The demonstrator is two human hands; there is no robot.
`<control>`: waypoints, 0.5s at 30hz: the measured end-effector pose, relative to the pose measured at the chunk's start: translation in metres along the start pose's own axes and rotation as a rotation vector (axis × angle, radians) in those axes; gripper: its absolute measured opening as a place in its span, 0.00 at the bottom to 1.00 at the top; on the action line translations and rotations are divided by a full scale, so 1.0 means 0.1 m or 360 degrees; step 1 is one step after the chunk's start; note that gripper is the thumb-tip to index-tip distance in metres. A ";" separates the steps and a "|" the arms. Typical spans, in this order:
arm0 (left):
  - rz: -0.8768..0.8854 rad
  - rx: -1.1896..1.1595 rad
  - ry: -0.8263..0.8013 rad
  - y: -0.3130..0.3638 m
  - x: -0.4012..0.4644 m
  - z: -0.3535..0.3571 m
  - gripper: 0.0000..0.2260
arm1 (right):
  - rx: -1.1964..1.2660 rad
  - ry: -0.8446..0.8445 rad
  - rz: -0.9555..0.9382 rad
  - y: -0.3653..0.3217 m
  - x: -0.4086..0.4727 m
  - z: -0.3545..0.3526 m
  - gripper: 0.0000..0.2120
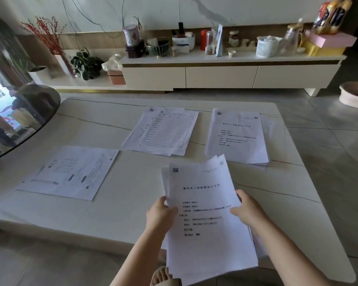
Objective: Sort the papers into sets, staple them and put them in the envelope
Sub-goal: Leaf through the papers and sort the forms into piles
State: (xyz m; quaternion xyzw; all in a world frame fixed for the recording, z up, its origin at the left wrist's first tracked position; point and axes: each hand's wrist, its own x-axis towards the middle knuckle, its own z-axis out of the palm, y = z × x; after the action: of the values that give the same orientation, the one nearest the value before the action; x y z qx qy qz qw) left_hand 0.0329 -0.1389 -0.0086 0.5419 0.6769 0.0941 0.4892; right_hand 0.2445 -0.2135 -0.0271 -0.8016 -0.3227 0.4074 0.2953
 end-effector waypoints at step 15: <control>0.0601 -0.0054 0.0622 -0.03 -0.19 -0.64 0.23 | 0.0749 -0.0346 -0.0185 -0.71 -0.28 1.09 0.11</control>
State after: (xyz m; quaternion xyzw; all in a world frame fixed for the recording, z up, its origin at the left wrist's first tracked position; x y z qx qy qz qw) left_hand -0.0189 -0.1298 0.0318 0.6217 0.6438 0.2980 0.3320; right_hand 0.1202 -0.1677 -0.0161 -0.6424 -0.2945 0.5374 0.4602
